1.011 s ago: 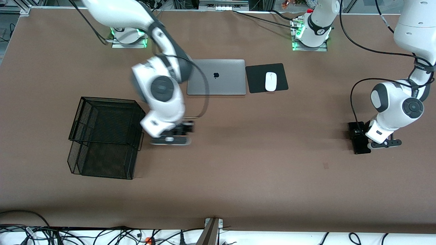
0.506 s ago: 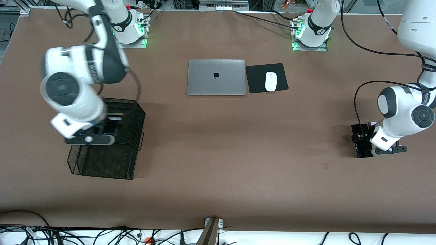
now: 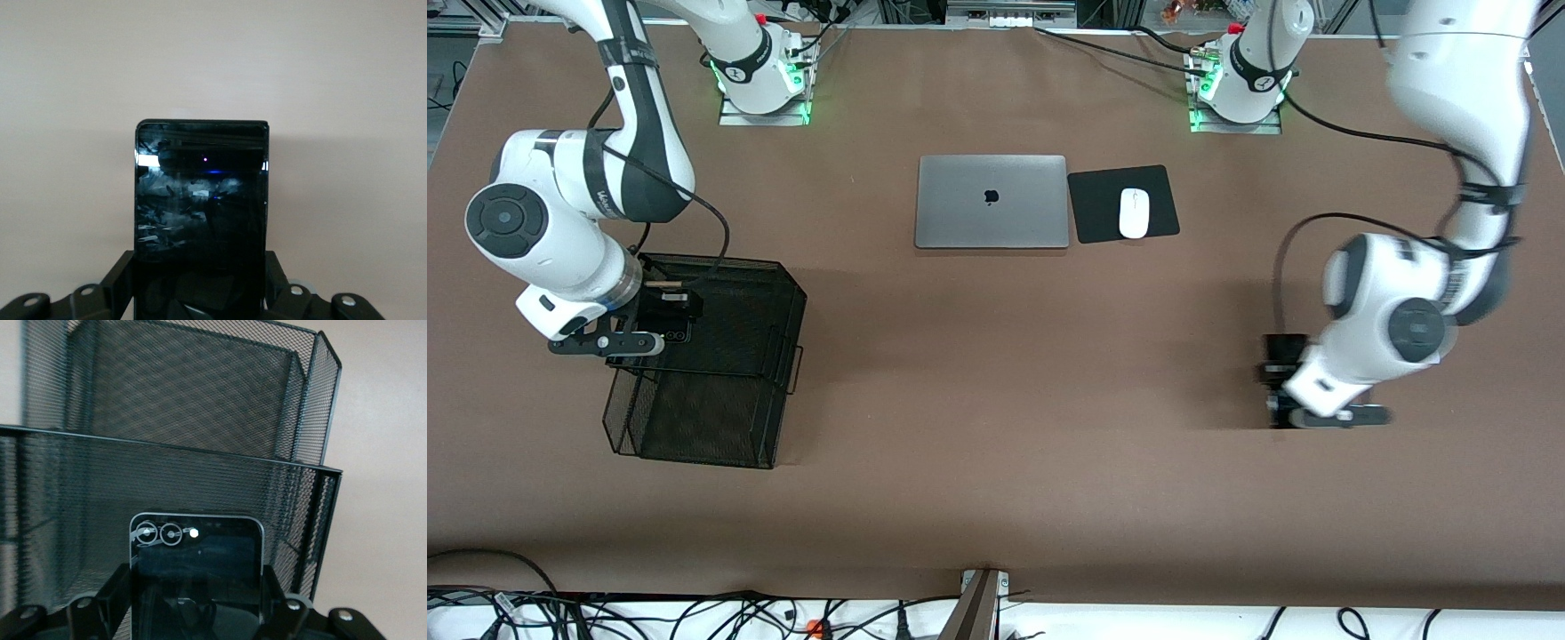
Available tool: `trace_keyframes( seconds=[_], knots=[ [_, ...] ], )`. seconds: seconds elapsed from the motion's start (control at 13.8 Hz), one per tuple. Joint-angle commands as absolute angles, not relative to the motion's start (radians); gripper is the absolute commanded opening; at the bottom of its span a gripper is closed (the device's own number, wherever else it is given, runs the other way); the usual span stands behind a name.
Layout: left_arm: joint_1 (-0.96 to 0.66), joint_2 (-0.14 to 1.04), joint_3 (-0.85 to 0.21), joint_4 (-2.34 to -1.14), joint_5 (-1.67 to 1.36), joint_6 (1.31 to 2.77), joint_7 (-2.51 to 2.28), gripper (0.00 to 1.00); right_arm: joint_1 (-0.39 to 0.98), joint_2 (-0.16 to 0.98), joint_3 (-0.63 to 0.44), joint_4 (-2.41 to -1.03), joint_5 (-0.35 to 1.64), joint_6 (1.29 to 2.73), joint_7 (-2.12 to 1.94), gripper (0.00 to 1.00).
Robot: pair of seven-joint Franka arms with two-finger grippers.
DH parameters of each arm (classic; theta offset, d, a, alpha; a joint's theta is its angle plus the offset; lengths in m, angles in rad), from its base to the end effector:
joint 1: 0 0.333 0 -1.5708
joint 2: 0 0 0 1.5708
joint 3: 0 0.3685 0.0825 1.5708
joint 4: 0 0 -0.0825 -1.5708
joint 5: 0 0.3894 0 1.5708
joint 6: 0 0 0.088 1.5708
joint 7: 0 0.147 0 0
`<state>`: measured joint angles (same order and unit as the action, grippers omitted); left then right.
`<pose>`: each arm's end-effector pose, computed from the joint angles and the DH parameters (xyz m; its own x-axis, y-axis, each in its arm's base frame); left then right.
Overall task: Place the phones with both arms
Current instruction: 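Drop the flip phone into the basket with the right gripper while the left gripper lifts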
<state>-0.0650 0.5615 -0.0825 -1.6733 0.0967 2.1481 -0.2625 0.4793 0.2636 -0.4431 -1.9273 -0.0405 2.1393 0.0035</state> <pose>0.6931 -0.0894 0.2730 0.9948 0.0713 -0.0734 0.0674 -0.9963 -0.0533 0.6193 0.0321 0.3721 0.9975 0.0647 -0.0293 0.0683 -0.9871 0.1450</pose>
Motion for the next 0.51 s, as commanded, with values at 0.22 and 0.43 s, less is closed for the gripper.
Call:
trace_keyframes(
  seconds=[0.22,0.43],
  knots=[
    [-0.355,0.644,-0.063,-1.540,0.015,2.120,-0.581,0.00,0.454,0.236,-0.472,-2.037,0.026,2.241,-0.054,0.07],
    [-0.477,0.721,-0.063,-1.430,0.012,2.120,-0.719,0.00,0.451,0.242,-0.472,-2.036,0.026,2.240,-0.054,0.33]
  ],
)
